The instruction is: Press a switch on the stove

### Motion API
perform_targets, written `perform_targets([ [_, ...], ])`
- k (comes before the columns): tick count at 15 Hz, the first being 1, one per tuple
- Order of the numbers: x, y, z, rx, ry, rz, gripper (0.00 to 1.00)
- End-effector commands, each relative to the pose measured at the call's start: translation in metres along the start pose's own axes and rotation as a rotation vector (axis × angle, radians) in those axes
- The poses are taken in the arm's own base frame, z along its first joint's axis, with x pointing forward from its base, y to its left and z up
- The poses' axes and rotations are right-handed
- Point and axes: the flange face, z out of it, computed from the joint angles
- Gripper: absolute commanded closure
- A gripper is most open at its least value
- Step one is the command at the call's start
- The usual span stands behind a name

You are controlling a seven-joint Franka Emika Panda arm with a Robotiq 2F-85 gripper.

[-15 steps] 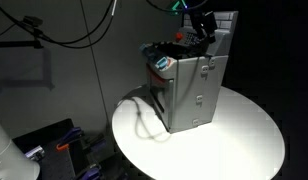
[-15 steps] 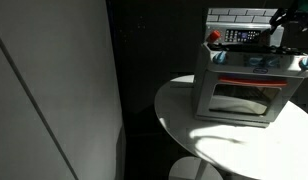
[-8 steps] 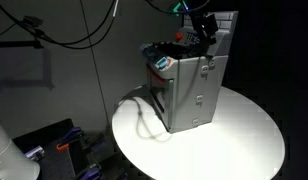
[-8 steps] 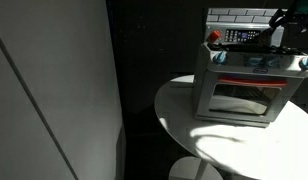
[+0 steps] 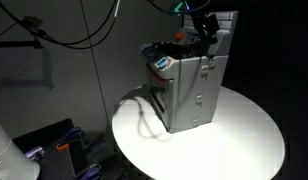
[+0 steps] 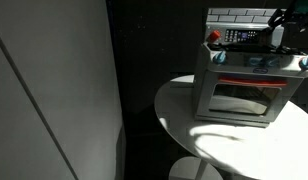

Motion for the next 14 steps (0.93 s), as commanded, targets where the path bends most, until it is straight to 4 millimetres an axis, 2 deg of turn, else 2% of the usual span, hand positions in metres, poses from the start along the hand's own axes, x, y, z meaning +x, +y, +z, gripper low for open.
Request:
perform_targets([
  [1, 0.0096, -0.0045, -0.0018, -0.013, 0.013, 0.012, 0.0],
  [14, 0.0098, -0.0096, 0.0026, -0.01, 0.003, 0.009, 0.0],
])
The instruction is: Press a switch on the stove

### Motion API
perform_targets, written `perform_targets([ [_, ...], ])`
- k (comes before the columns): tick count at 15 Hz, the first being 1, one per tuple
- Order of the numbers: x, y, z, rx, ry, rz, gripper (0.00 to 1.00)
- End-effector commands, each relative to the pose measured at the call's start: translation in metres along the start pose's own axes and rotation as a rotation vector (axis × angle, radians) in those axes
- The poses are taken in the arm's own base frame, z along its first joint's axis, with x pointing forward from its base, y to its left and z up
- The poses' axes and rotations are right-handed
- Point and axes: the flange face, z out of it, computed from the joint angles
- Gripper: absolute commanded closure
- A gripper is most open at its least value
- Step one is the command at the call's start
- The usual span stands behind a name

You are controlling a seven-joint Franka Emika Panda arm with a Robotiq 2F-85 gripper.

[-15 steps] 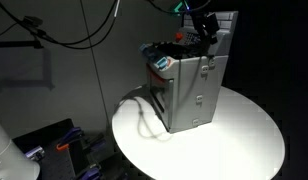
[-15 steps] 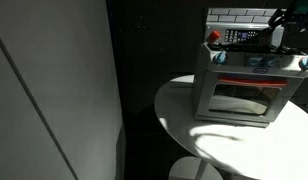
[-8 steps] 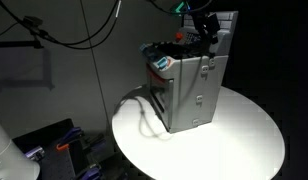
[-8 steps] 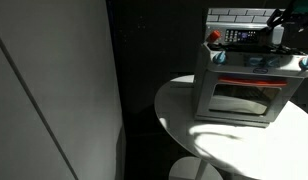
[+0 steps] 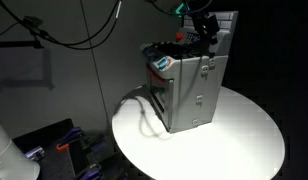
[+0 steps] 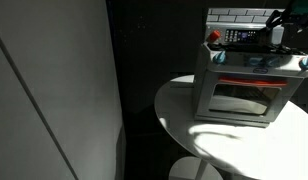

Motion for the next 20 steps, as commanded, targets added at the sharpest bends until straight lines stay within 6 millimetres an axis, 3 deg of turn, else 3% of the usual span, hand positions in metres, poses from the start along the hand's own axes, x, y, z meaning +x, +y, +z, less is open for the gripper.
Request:
perform_targets([
  [1, 0.0081, -0.0039, -0.0018, -0.01, 0.003, 0.014, 0.0],
  [20, 0.0163, -0.0042, 0.0022, -0.009, 0.024, 0.012, 0.0],
])
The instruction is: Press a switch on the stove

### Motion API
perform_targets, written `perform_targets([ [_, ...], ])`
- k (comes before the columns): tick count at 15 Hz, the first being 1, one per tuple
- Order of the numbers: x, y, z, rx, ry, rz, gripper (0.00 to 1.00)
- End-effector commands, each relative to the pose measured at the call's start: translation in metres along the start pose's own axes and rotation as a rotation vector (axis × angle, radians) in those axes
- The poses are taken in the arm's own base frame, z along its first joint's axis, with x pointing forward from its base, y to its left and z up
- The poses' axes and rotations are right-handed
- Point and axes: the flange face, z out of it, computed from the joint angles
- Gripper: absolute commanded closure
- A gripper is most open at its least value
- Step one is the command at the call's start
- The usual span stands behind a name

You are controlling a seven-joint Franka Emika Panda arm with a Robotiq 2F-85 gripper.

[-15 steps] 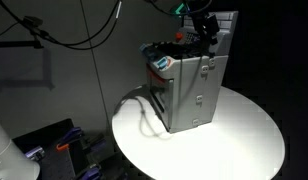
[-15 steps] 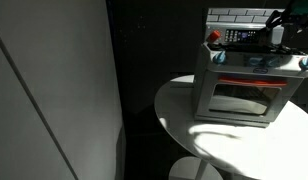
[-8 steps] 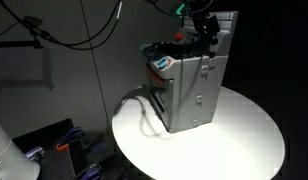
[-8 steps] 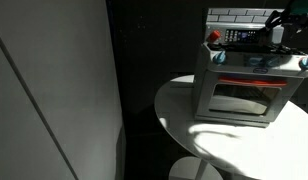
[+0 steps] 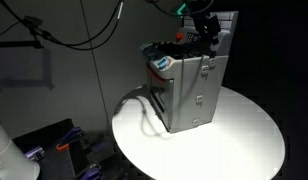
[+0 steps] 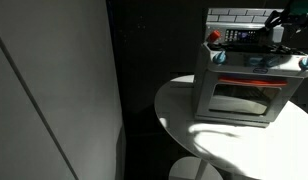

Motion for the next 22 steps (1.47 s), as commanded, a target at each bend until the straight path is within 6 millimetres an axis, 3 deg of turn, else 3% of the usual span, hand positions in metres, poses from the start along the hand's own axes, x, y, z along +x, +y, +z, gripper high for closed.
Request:
perform_targets([
  [1, 0.012, -0.002, -0.001, -0.006, 0.021, 0.011, 0.0],
  [12, 0.011, -0.001, -0.002, -0.002, 0.01, 0.01, 0.0],
  [22, -0.002, 0.004, -0.022, 0.087, -0.142, 0.017, 0.0],
])
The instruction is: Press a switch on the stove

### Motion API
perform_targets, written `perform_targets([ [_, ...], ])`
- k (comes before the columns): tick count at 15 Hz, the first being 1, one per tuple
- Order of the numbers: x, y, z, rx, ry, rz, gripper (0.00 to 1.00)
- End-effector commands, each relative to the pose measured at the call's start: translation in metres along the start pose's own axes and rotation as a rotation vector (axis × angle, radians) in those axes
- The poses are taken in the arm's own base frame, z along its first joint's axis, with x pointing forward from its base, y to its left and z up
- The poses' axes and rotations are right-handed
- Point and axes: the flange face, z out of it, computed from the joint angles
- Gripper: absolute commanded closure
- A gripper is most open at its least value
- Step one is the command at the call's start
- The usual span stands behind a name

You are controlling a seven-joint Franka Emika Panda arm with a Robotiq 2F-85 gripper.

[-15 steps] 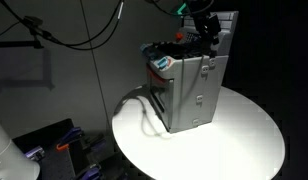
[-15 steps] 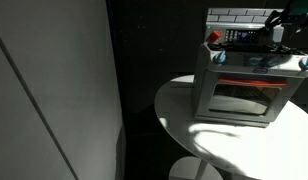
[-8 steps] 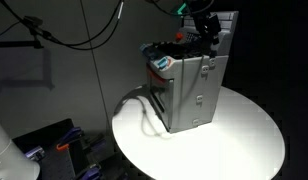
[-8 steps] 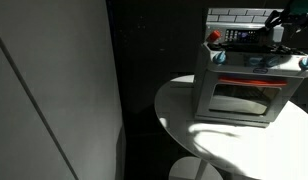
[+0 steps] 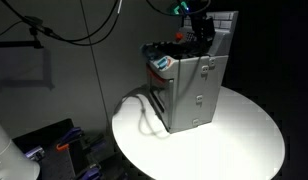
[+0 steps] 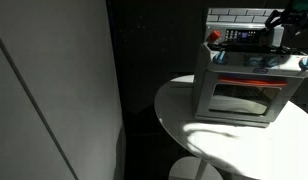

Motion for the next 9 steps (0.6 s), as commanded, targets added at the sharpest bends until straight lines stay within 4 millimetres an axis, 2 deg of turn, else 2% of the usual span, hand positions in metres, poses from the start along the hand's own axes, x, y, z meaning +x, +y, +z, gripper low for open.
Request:
perform_targets([
  [1, 0.0, 0.003, -0.023, 0.039, -0.056, -0.02, 0.0],
  [9, -0.025, 0.006, -0.068, 0.063, -0.21, -0.141, 0.0],
])
